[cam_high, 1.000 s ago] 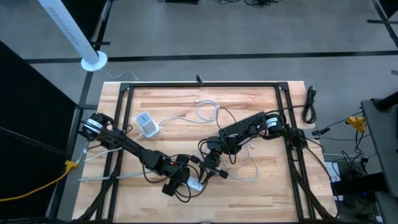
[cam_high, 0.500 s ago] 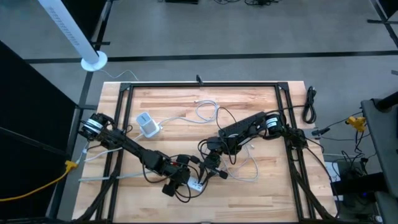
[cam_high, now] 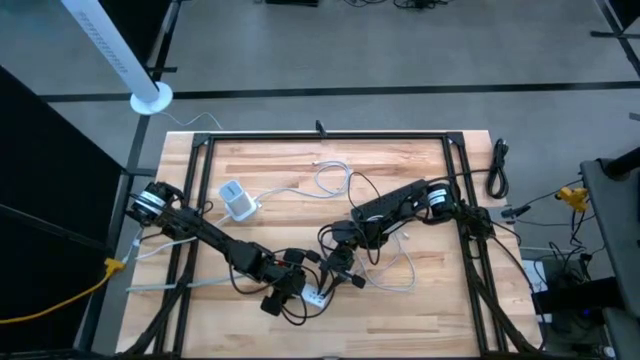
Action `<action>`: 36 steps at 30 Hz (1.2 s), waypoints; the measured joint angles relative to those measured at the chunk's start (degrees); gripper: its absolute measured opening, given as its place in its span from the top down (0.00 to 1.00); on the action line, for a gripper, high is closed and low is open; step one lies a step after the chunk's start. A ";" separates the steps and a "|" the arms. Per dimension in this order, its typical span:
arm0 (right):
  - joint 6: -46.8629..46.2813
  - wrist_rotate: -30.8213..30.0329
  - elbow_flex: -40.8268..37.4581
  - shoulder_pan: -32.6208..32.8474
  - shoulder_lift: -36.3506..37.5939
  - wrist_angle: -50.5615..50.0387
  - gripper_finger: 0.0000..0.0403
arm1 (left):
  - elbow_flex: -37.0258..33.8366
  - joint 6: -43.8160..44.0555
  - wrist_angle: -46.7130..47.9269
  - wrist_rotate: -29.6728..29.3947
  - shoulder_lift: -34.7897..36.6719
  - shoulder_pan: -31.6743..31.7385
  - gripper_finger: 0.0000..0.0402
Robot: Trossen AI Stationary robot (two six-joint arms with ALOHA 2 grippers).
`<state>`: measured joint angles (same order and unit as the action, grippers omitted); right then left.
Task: Insert USB
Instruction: Insert the black charger cable into the bottom white outlet extension
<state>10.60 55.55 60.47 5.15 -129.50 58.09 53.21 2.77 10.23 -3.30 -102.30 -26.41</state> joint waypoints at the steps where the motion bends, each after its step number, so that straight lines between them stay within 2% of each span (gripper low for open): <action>1: 0.42 -0.07 0.00 0.00 0.02 -0.63 0.87 | 0.00 0.03 0.01 0.01 0.00 0.00 0.49; 15: 5.96 -0.17 0.13 -0.07 0.34 -11.61 0.87 | -0.02 0.71 -0.16 0.23 0.00 0.00 0.49; 23: 4.97 -0.90 0.09 -0.02 1.26 -11.46 0.86 | -0.02 2.20 0.23 -0.08 0.00 -0.18 0.49; 32: 6.56 -5.81 -0.35 -0.02 6.01 -16.63 0.49 | -0.09 4.07 1.06 -0.62 0.22 -0.96 0.49; 36: 11.65 -9.80 -0.33 0.25 10.88 -26.63 0.38 | 0.95 5.48 2.32 -0.64 0.42 -1.40 0.49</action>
<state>22.24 45.75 60.14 5.40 -118.62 31.46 54.16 8.25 12.55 -3.94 -101.88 -27.82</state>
